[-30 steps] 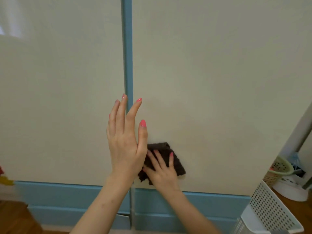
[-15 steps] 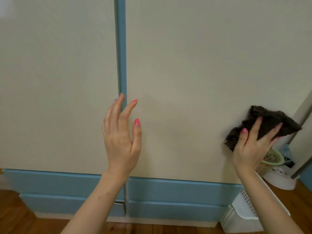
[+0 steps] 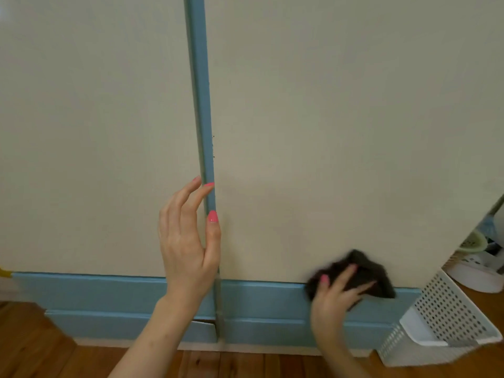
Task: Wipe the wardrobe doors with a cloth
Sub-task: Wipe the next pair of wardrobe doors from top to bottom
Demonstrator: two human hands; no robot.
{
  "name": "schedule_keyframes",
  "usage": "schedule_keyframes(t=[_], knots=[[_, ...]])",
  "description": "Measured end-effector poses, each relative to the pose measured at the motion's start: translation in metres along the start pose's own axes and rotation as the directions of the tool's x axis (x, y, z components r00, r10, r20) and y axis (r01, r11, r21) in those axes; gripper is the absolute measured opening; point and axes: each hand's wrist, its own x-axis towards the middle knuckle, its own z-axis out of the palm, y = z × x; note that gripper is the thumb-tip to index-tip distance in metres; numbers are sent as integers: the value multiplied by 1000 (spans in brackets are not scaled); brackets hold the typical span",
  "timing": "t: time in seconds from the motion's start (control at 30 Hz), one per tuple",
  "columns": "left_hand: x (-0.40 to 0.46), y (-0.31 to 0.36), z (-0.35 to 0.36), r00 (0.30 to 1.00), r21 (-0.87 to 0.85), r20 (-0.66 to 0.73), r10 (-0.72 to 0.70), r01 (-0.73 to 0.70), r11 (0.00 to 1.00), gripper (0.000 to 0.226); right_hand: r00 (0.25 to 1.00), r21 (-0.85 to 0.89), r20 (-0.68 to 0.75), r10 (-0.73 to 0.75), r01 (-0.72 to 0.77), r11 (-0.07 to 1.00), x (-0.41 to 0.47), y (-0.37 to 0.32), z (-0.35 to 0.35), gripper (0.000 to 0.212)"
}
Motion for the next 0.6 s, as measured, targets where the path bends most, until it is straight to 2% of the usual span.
schedule_keyframes(t=[0.07, 0.1, 0.17, 0.23, 0.3, 0.4, 0.43, 0.47, 0.53, 0.6], knots=[[-4, 1, 5, 1000, -27, 20, -2, 2, 1000, 36, 971, -7, 106, -214, 216, 976, -29, -30, 15, 50], [-5, 2, 6, 1000, -35, 28, 9, -8, 999, 36, 923, -9, 186, -336, 343, 939, -43, -43, 22, 48], [-6, 4, 7, 999, -42, 41, 25, -23, 999, 36, 750, -39, 318, -581, 622, 782, -61, -66, 30, 47], [-6, 3, 7, 999, -40, 48, 24, -22, 999, 36, 492, -46, 406, -770, 853, 521, -60, -85, 34, 50], [-7, 4, 5, 999, -32, 47, 15, -14, 999, 36, 295, -46, 448, -844, 950, 308, -49, -104, 34, 54], [-7, 5, 0, 999, -22, 43, 4, -4, 1000, 36, 120, -18, 393, -912, 992, 123, -20, -116, 29, 44], [-6, 6, -1, 999, -20, 36, 3, -2, 1000, 36, 100, -10, 365, -926, 995, 103, -10, -117, 24, 49], [-4, 6, -3, 1000, -21, 25, 3, -2, 1000, 36, 122, -21, 337, -934, 992, 122, 2, -116, 17, 53], [2, 10, -5, 1000, -36, -6, -1, 1, 999, 36, 239, -77, 246, -939, 971, 227, 35, -110, -2, 56], [8, 16, -4, 1000, -67, -26, -14, 12, 998, 36, 394, -151, 126, -910, 915, 375, 76, -92, -26, 42]])
